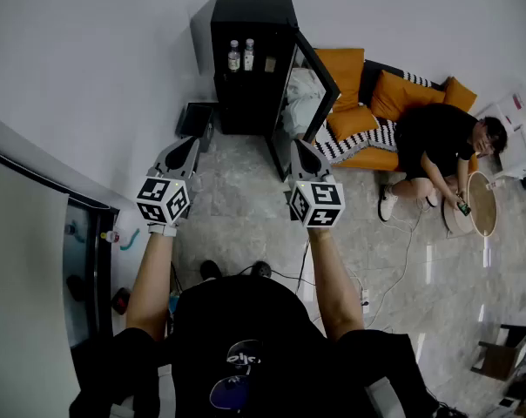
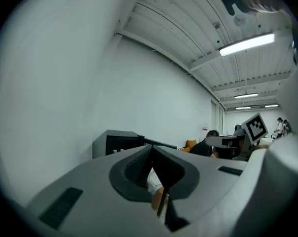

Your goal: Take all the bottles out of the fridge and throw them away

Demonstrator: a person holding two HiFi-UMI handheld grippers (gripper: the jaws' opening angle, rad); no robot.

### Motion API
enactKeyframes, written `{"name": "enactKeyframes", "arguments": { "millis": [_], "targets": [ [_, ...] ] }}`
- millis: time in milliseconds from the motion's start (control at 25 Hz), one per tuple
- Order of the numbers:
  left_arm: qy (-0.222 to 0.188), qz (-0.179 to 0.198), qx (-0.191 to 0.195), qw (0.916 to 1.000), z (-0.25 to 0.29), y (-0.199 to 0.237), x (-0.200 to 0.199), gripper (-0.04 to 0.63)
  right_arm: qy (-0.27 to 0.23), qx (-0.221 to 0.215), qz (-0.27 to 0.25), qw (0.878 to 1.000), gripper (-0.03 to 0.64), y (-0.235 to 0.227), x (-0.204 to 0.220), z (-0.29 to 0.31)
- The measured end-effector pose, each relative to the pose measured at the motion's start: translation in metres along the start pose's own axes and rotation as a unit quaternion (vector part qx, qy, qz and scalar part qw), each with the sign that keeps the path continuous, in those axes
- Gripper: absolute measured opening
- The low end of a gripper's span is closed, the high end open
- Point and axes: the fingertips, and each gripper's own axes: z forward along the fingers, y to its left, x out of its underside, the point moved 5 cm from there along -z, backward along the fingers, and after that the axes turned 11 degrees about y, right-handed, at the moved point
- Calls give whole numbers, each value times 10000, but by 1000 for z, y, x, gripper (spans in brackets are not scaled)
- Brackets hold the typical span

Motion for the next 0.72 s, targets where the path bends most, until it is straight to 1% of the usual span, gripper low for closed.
{"name": "enactKeyframes", "arguments": {
  "millis": [320,720],
  "targets": [
    [67,31,-28,10000,16,-20,-4,0,57,-93,-42,9999,0,-21,3,-4],
    [192,149,-172,9996,36,-48,-3,0,164,-355,-153,9991,0,-50,16,-6]
  ]
}}
